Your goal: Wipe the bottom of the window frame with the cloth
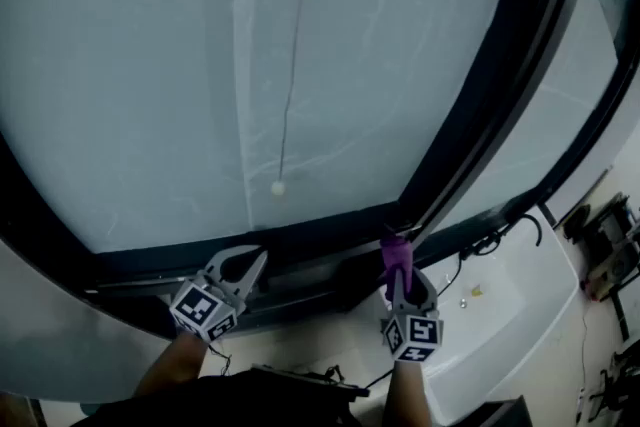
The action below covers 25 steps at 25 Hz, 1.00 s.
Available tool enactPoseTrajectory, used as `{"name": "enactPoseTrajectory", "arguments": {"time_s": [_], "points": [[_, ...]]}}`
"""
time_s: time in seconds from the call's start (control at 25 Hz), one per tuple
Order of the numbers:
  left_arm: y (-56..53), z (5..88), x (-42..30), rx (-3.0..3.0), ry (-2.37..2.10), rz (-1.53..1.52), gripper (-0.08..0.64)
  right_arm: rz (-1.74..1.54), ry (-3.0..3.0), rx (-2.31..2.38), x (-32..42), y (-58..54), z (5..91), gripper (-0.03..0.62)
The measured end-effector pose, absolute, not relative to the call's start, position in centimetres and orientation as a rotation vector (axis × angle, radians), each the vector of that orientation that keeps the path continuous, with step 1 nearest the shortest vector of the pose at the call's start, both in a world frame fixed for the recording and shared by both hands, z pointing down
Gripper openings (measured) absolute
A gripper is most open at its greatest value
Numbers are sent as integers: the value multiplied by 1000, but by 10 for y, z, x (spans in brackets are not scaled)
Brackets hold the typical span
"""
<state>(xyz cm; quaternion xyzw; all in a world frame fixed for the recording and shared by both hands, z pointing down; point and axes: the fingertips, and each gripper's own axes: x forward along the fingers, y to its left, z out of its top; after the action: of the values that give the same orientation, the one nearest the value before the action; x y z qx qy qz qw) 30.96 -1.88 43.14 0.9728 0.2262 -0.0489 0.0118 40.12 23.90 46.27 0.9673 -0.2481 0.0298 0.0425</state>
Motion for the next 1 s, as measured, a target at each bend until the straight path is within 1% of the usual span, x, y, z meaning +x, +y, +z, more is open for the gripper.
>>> {"name": "enactPoseTrajectory", "arguments": {"time_s": [0.24,0.48,0.76,1.0], "points": [[-15,414,316,3042,732,-223,1,115,-647,2885,463,249,458,74],[-20,418,323,3083,637,-165,2,210,-547,2847,517,248,471,74],[-22,421,323,3087,659,-163,2,318,-403,2781,550,242,488,74],[-24,426,324,3107,658,-129,2,384,-360,2695,560,234,495,75]]}}
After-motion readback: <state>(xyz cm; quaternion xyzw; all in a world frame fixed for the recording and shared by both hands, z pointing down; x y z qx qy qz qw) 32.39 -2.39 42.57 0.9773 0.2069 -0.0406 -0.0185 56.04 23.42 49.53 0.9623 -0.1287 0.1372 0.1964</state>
